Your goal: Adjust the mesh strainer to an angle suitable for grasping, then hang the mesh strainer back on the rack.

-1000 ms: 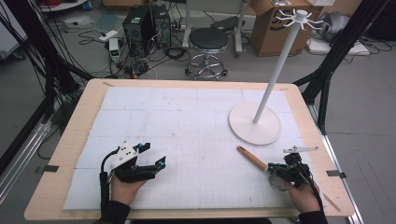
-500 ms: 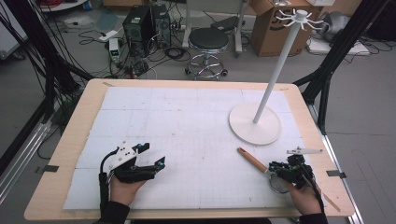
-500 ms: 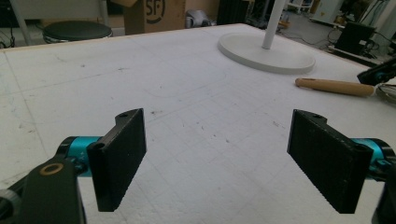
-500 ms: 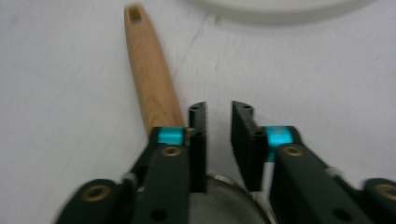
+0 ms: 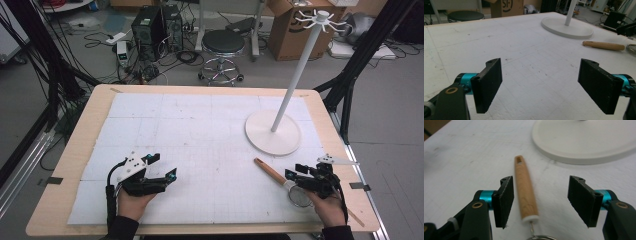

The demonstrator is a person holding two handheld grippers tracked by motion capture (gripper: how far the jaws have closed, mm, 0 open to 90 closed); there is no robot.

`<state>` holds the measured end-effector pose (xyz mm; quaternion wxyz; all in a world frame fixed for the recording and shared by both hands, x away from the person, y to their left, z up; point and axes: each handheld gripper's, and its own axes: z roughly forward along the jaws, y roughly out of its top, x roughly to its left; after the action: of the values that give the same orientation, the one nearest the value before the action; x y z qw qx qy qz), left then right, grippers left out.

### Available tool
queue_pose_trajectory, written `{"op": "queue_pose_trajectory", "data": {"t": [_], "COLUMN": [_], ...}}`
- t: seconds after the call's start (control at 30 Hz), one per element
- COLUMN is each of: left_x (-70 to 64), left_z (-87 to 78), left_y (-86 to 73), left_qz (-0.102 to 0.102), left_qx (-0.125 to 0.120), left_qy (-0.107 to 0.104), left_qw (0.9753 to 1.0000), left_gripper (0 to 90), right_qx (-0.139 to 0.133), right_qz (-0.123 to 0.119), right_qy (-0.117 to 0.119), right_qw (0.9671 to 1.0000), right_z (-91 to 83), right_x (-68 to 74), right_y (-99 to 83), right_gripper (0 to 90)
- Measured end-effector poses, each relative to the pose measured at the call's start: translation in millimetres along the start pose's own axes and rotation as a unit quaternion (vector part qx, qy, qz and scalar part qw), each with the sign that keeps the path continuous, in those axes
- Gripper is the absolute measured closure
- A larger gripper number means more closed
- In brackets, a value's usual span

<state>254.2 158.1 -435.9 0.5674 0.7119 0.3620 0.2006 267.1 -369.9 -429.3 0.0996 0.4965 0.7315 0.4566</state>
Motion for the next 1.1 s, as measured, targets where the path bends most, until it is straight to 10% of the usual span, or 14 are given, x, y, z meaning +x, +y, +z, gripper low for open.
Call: {"op": "queue_pose_trajectory", "data": {"t": [0.3, 1.1], "left_x": [0.8, 0.3], "left_z": [-0.4, 0.1], "left_y": [-0.4, -0.4], "left_qz": [-0.001, -0.001], "left_qx": [0.000, 0.000], "left_qy": [0.000, 0.000], "left_qw": [1.0000, 1.0000], "left_gripper": [20.1, 20.1], "right_qx": [0.052, 0.148], "right_qz": [-0.029, -0.073], "right_qy": [0.046, 0.021], "right_qw": [0.9971, 0.9861], "right_z": [19.4, 39.9], "right_x": [9.2, 19.5], "right_y": [9.3, 9.2], "right_gripper": [34.4, 48.6]}}
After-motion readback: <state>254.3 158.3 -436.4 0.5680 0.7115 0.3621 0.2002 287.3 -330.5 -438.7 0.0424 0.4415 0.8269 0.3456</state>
